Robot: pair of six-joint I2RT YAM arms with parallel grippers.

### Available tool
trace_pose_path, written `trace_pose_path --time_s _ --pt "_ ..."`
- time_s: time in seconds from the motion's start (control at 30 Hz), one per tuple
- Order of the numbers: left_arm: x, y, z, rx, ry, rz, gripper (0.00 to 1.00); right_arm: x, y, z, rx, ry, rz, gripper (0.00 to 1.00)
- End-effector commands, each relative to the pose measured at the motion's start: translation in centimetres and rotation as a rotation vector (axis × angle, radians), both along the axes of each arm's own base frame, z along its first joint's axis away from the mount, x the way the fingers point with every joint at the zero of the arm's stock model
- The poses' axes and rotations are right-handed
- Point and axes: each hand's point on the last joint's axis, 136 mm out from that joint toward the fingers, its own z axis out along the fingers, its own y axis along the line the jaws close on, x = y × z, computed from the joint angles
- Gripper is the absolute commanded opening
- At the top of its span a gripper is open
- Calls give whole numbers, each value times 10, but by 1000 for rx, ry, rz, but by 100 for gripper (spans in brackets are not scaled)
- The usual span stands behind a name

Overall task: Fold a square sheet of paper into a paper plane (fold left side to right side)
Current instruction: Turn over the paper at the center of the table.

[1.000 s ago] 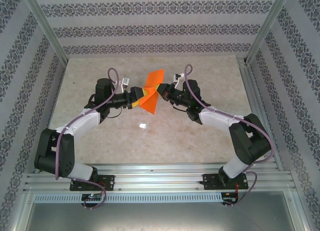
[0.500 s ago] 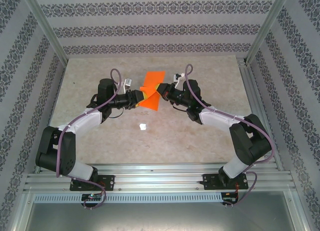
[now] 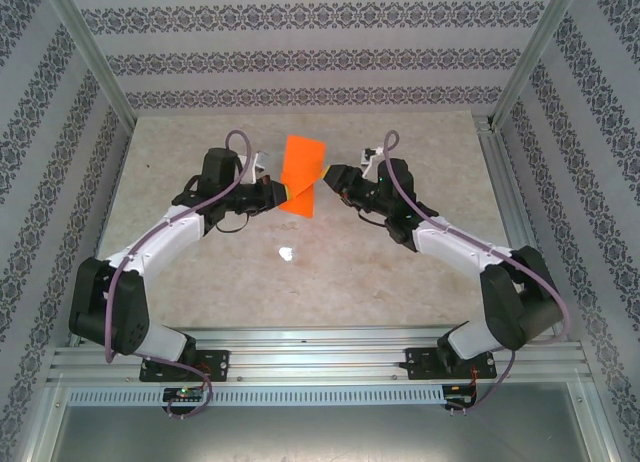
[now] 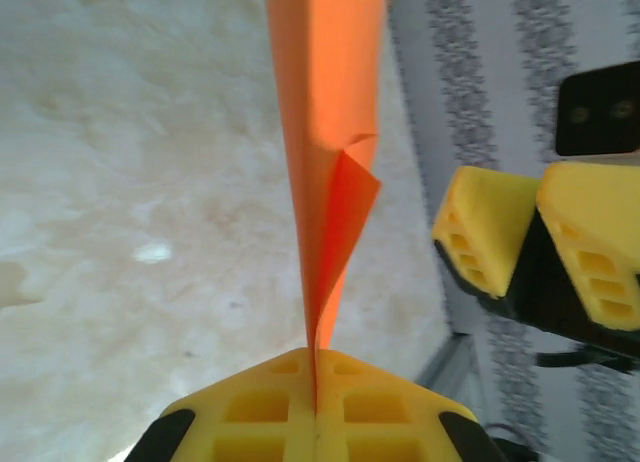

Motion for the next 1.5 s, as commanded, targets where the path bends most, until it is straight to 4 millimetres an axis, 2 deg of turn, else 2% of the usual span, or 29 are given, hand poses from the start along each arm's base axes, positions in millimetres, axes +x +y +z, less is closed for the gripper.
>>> trace_pose_path --time_s 0.0,0.07,0.13,0.2,0.27,0.37,0.43,0.5,0.6,0.7,0.83,1.07,1.23,1.33,1.47 --pt "-21 27 -18 506 -119 -22 0 -6 -60 -38 -283 70 -135 47" --pt "-22 35 -23 721 -170 -14 0 -12 -86 -43 -374 94 -175 54" --pt "-22 41 -27 942 -235 -8 0 -18 -100 -36 -347 107 -199 62" --pt "-18 41 -25 1175 -346 -18 0 -21 -104 -22 -215 106 -206 65" --pt "-16 34 -26 1365 -462 -57 0 -23 -108 -14 -114 163 -216 63" --pt "-14 18 -32 1531 -574 -130 0 -29 -103 0 -80 256 -162 62" --pt "-14 5 -34 1552 -625 -168 0 -31 -99 11 -45 277 -148 64" --pt "-14 -4 -33 1546 -663 -187 0 -31 -100 14 -20 304 -163 65" --pt "-15 -14 -30 1524 -711 -204 0 -26 -98 9 -20 349 -167 66" --pt "-19 -23 -34 1501 -749 -243 0 -19 -87 9 -2 385 -138 68" --pt "-19 -25 -37 1522 -765 -272 0 -13 -72 5 -4 432 -138 71" --pt "-21 -31 -33 1527 -793 -276 0 -1 -40 -9 -1 499 -130 71" --pt "-23 -35 -35 1539 -810 -288 0 11 -19 -23 -7 529 -104 61" --pt "-23 -35 -35 1557 -819 -292 0 14 -14 -29 -40 534 -98 53" --pt "-23 -35 -36 1562 -822 -289 0 14 -12 -38 -46 550 -103 31"
